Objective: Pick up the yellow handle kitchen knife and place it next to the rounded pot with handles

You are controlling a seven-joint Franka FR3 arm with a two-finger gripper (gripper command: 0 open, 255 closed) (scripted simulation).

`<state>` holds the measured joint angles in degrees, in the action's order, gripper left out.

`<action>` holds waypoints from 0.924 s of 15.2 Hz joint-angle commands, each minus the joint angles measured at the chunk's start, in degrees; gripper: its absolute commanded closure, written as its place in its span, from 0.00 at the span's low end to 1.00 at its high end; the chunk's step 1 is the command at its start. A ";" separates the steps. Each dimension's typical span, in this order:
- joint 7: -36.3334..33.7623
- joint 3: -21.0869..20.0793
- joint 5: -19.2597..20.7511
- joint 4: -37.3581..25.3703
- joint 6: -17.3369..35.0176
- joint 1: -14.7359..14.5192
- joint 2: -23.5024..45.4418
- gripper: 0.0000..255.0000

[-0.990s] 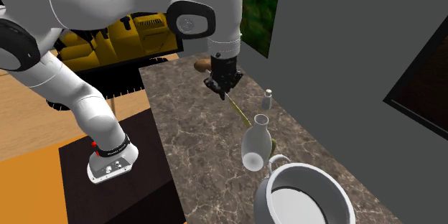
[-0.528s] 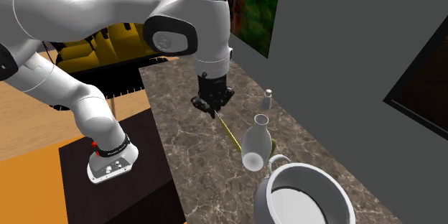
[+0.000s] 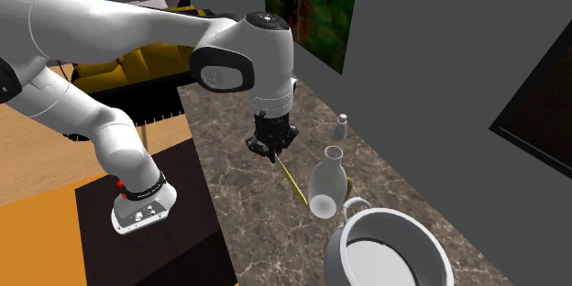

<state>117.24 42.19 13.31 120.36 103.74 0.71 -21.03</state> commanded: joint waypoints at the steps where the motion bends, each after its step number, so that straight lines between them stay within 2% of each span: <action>1: -0.04 0.28 0.15 1.58 1.64 0.09 0.04 1.00; 14: 0.75 2.98 -0.05 9.58 12.00 -0.06 2.63 1.00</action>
<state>117.82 44.87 13.40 129.49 114.90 0.73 -18.82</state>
